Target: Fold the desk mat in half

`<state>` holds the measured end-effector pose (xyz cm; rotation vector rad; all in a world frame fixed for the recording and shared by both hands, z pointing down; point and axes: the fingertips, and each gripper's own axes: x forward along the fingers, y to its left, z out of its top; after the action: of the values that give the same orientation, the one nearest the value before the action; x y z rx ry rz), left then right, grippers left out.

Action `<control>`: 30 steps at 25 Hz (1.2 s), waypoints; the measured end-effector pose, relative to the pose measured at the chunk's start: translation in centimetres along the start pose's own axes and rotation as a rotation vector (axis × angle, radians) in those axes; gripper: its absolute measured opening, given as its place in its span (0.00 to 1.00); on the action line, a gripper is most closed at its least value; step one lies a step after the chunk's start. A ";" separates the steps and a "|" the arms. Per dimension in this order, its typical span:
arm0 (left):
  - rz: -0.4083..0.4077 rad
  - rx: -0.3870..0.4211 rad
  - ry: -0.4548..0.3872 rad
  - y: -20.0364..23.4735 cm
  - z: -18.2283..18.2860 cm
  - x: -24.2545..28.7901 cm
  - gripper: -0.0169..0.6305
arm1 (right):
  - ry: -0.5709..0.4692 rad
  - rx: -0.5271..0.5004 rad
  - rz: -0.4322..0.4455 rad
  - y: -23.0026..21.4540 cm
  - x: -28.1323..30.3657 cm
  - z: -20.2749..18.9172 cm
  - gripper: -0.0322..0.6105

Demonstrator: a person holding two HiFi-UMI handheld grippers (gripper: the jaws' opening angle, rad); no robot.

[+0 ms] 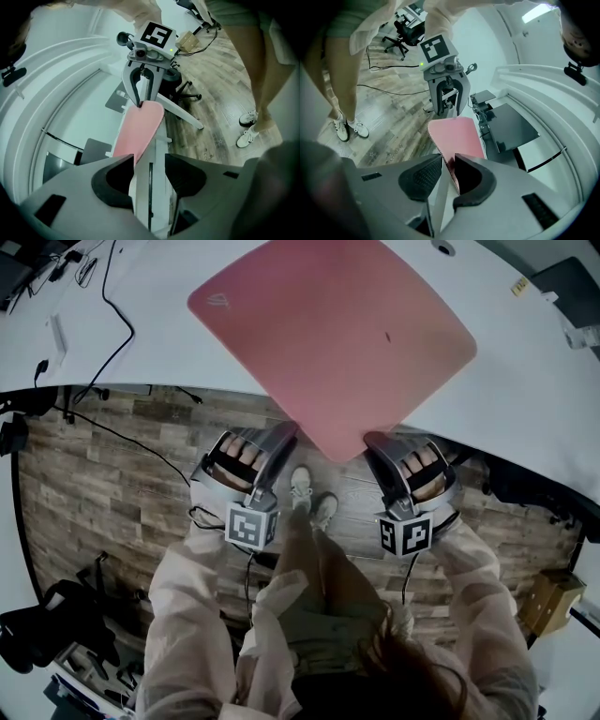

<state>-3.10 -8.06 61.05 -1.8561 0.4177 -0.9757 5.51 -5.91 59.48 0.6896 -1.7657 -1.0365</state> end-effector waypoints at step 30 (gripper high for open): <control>-0.019 -0.258 0.043 8.6 2.6 -0.3 0.09 | -0.087 0.364 0.056 -8.0 -2.7 0.2 0.10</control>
<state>-0.15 -10.42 52.92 -2.0750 0.5755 -1.0137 6.43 -7.55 51.23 0.8206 -2.0639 -0.7213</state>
